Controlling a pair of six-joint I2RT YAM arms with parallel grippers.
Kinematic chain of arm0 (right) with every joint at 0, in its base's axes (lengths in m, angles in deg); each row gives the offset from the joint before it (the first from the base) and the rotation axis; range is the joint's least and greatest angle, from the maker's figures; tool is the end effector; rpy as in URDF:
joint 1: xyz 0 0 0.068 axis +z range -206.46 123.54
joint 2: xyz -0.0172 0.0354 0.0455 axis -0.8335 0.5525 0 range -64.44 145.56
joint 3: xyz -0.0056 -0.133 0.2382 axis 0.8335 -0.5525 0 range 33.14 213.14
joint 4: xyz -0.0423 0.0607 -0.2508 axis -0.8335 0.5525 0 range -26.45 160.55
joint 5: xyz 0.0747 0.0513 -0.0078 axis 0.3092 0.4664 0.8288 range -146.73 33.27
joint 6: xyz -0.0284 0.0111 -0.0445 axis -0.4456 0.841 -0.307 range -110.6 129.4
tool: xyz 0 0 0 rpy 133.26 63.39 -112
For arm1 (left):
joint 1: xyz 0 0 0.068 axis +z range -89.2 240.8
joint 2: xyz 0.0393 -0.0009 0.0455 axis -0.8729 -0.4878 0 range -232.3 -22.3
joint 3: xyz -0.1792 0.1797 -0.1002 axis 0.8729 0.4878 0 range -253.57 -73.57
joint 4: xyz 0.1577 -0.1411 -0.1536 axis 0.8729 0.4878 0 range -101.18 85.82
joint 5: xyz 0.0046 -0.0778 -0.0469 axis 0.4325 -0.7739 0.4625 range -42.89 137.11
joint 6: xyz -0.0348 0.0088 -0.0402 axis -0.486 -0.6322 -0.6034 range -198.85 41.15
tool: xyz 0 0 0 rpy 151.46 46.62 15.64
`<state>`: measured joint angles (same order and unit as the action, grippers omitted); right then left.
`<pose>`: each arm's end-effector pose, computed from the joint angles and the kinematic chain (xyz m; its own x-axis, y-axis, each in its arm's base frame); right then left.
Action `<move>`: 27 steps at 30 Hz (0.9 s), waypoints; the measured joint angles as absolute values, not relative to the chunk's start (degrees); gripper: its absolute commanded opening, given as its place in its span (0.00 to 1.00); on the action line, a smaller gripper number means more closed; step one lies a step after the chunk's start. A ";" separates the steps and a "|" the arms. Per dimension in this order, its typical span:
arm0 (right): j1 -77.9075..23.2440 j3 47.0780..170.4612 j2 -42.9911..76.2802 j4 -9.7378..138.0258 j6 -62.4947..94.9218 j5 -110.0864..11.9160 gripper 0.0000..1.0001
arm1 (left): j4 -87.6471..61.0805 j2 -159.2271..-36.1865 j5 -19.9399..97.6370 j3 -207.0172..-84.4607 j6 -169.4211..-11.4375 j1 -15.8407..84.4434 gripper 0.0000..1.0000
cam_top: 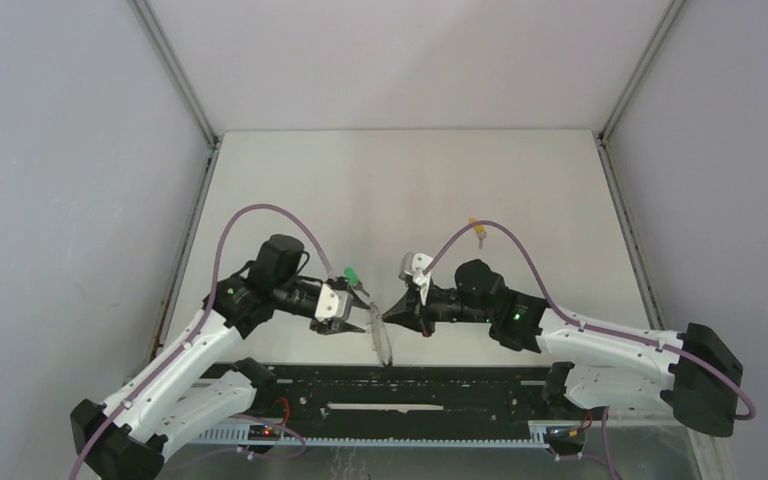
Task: Put the keys on the keyring
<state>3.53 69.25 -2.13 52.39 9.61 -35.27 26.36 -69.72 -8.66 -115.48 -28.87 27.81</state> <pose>0.1124 0.2205 0.2653 -0.1333 -0.2241 -0.9654 -0.9821 0.1603 0.0984 0.1179 -0.1117 0.2799 0.2544 0.3483 -0.9022 0.9613 -0.1928 0.1967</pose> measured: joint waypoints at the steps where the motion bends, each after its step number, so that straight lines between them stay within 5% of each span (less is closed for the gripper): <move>1: 3.46 69.25 -2.20 51.93 9.83 -35.08 0.00 | 26.45 -69.78 -8.72 -115.61 -29.14 27.81 0.50; 19: 2.41 69.25 -5.70 41.86 14.68 -30.84 0.00 | 18.43 -68.19 -9.31 -119.87 -47.15 27.81 0.44; 27: 2.52 69.28 -5.74 40.68 14.92 -30.71 0.00 | 18.27 -67.99 -10.65 -120.22 -48.96 27.81 0.21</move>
